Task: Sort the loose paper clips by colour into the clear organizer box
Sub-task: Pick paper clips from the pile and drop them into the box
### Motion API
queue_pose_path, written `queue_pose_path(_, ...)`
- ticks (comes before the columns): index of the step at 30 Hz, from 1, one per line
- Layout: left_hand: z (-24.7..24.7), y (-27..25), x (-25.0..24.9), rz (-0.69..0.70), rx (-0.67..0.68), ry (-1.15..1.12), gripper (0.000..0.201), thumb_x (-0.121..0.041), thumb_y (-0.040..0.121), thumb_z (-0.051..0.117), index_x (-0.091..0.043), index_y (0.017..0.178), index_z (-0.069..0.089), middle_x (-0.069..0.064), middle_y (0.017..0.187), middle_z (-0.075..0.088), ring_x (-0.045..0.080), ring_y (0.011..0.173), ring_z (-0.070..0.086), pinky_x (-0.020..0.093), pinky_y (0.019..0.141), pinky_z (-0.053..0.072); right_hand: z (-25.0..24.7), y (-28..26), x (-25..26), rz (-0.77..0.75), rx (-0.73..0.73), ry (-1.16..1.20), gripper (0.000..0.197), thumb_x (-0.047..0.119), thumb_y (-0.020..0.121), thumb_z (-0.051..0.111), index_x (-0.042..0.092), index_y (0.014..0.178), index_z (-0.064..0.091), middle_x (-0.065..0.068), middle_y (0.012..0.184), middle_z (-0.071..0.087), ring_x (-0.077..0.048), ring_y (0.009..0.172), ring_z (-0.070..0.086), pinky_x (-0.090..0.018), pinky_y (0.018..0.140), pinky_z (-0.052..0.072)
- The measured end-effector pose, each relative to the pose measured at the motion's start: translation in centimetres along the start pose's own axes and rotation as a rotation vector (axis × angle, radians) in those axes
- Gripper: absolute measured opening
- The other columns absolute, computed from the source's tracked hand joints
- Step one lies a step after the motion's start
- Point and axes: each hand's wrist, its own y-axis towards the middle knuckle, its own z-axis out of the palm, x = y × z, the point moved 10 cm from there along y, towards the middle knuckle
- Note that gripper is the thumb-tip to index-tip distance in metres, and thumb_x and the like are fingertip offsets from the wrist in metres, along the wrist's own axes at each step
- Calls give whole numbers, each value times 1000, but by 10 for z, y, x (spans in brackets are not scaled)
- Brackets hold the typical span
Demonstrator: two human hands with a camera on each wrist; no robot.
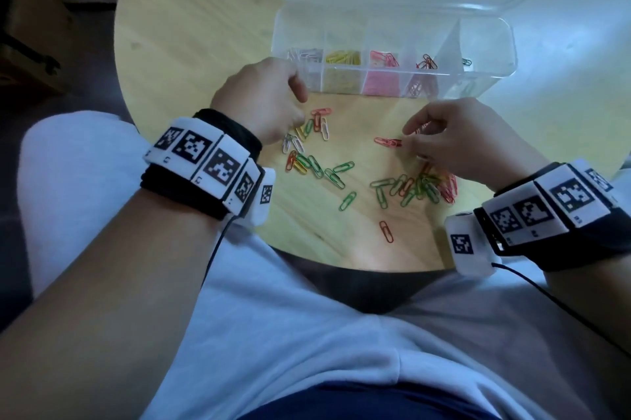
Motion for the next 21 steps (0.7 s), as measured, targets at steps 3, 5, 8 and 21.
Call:
queue_pose_path(3,12,0,-8,48,53,12,20,-15,75,74,-31,88,70,-9,82,68,16,81,66,34,77,55,3,2,1,-2,6,-37,12,21,75,78,21,85,73,5,72,62,-8,64,56,-25,58,50)
queue_pose_path(5,18,0,-9,55,70,12,26,-13,76,75,-32,93,73,-11,82,69,13,82,66,34,80,55,5,2,1,4,24,-35,10,18,73,80,21,80,74,3,71,65,-15,68,61,-36,69,58)
queue_pose_path(8,20,1,-9,52,64,9,31,-15,76,76,-37,98,74,-15,83,69,10,84,66,33,82,55,4,1,2,0,32,-55,9,15,70,79,23,70,74,1,67,70,-18,66,67,-36,66,60)
queue_pose_path(21,25,2,-21,61,1,81,8,-22,76,79,-19,83,76,-10,93,72,15,87,66,28,76,51,12,-3,0,13,28,-231,14,30,67,82,26,66,68,5,69,68,-16,68,65,-31,64,54)
